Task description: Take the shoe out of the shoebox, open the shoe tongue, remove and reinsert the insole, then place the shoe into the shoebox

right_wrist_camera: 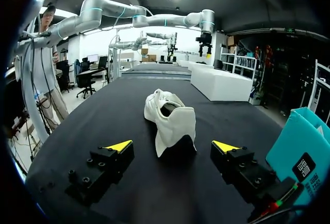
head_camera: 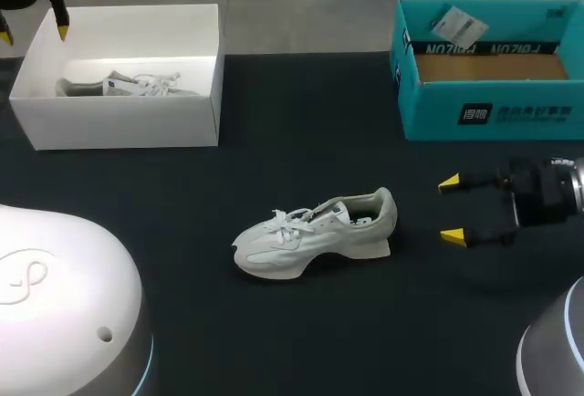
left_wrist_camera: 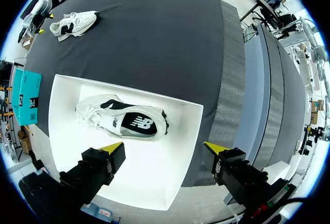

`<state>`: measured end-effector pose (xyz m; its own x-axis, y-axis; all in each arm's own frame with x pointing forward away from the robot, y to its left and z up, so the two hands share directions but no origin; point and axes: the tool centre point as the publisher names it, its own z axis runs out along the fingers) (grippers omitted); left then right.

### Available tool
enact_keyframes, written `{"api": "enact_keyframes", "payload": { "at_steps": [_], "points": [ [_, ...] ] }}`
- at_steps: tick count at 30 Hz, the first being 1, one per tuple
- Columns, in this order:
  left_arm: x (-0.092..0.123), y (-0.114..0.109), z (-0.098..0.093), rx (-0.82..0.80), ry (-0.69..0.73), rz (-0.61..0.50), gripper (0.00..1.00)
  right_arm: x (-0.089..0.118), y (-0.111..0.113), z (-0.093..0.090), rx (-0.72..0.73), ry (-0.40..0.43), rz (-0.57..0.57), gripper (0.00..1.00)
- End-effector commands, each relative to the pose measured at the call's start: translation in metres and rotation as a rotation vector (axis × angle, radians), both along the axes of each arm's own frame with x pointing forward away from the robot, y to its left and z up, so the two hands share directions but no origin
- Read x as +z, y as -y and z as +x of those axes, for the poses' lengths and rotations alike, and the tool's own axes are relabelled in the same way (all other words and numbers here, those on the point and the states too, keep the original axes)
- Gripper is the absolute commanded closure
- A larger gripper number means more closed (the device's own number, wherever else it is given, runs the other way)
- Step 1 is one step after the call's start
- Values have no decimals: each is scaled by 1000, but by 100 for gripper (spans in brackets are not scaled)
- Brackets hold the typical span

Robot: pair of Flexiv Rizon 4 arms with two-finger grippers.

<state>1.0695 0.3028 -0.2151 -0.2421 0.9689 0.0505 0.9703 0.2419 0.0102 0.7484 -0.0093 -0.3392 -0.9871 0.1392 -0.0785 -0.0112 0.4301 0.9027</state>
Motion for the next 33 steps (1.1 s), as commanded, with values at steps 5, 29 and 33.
{"api": "enact_keyframes", "payload": {
  "at_steps": [5,29,33],
  "points": [
    [1,0,0,0,0,4,0,0,8,-6,-33,-4,-55,0],
    [1,0,0,0,0,4,0,-27,22,9,-31,-33,-125,0],
    [1,0,0,0,0,4,0,-29,22,11,-24,-37,-130,0]
  ]
}}
